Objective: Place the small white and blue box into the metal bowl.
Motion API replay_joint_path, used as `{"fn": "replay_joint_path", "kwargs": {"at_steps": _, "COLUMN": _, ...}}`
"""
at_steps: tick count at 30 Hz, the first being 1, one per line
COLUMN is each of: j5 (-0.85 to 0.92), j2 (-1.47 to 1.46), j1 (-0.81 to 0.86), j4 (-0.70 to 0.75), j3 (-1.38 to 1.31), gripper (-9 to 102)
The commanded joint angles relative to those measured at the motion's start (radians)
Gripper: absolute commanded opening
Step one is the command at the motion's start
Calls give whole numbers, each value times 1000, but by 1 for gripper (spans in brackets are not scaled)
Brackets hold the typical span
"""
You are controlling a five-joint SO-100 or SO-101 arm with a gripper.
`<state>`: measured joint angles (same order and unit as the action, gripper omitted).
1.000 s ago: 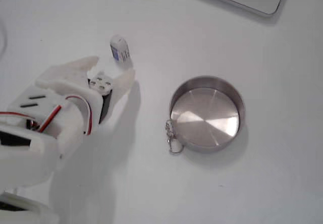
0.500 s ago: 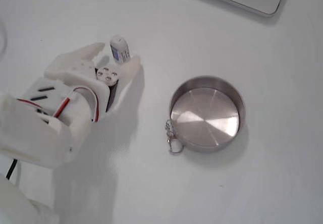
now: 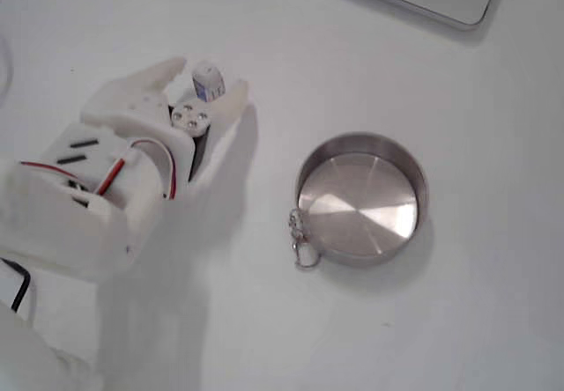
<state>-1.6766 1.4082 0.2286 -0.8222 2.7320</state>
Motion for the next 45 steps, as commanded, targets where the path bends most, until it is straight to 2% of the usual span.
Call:
{"fn": "replay_joint_path", "kwargs": {"at_steps": 1, "j5": -2, "j2": -2, "j1": 11, "j4": -9, "j3": -35, "gripper": 25}}
{"fn": "replay_joint_path", "kwargs": {"at_steps": 27, "j5": 0, "j2": -57, "j1": 15, "j4": -20, "j3": -37, "gripper": 23}}
{"fn": "replay_joint_path", "kwargs": {"at_steps": 31, "j5": 0, "j2": -51, "j1": 21, "j4": -21, "j3": -37, "gripper": 19}}
{"fn": "replay_joint_path", "kwargs": {"at_steps": 45, "j5": 2, "j2": -46, "j1": 57, "j4": -21, "j3": -37, "gripper": 19}}
